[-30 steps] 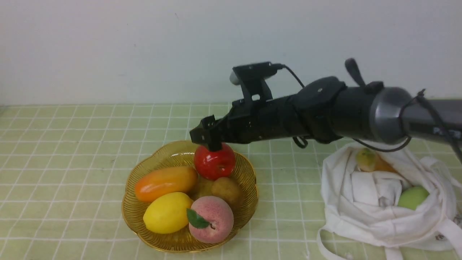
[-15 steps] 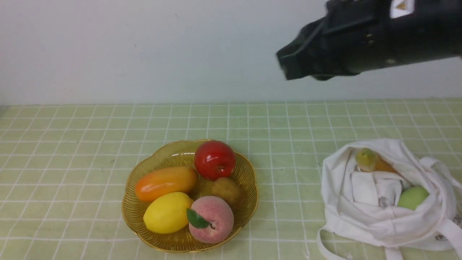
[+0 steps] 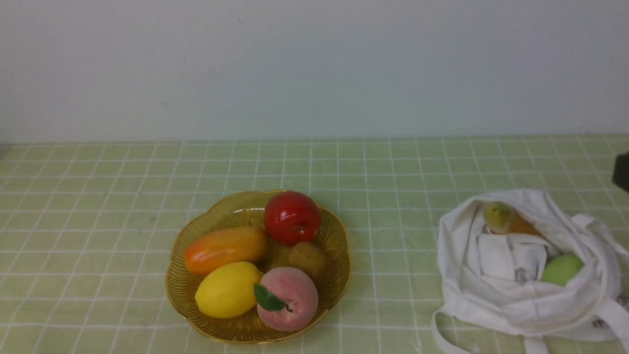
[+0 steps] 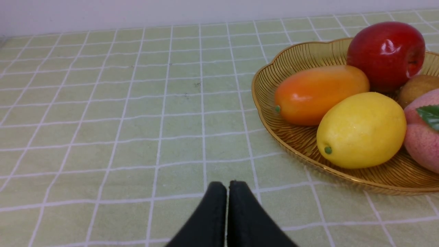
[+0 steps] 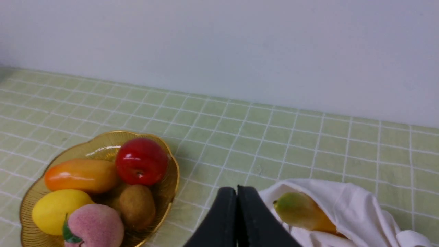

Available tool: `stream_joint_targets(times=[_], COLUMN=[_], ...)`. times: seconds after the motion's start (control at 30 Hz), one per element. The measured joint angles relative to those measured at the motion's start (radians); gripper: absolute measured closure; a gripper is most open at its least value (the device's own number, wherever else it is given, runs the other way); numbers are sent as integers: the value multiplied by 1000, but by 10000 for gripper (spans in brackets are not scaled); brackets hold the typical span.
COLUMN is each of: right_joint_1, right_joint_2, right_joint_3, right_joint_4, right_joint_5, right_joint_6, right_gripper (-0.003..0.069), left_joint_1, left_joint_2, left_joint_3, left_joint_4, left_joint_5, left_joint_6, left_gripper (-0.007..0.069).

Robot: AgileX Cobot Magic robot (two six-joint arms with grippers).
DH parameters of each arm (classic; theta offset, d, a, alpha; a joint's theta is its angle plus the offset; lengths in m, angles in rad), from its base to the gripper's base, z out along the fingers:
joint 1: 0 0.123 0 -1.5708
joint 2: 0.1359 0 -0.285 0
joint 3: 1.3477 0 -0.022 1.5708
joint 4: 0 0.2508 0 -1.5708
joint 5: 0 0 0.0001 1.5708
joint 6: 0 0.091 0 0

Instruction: Take the fruit out of the bag on the green coffee tablecloth and place them on the plate.

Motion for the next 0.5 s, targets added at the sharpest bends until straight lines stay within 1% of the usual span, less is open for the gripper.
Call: stream_joint_targets(times=[0.03, 0.07, 0.13, 0.17, 0.27, 0.33, 0.5], right_joint_1=[0, 0, 0, 0, 0, 0, 0], right_joint_2=[-48, -56, -159, -170, -233, -263, -273], right_joint_3=[52, 68, 170, 176, 241, 266, 280], right_joint_4=[3, 5, 29, 34, 67, 84, 86], right_joint_5=[-55, -63, -193, -202, -313, -341, -346], right_joint_6=[2, 2, 2, 2, 2, 5, 5], right_gripper=[670, 670, 670, 670, 670, 670, 670], left_joint_1=[0, 0, 0, 0, 0, 0, 0], left_joint_2=[0, 0, 0, 0, 0, 0, 0], left_joint_3=[0, 0, 0, 0, 0, 0, 0], left_joint_4=[0, 0, 0, 0, 0, 0, 0], left_joint_5=[0, 0, 0, 0, 0, 0, 0], left_joint_6=[0, 0, 0, 0, 0, 0, 0], left_gripper=[632, 632, 632, 632, 632, 632, 632])
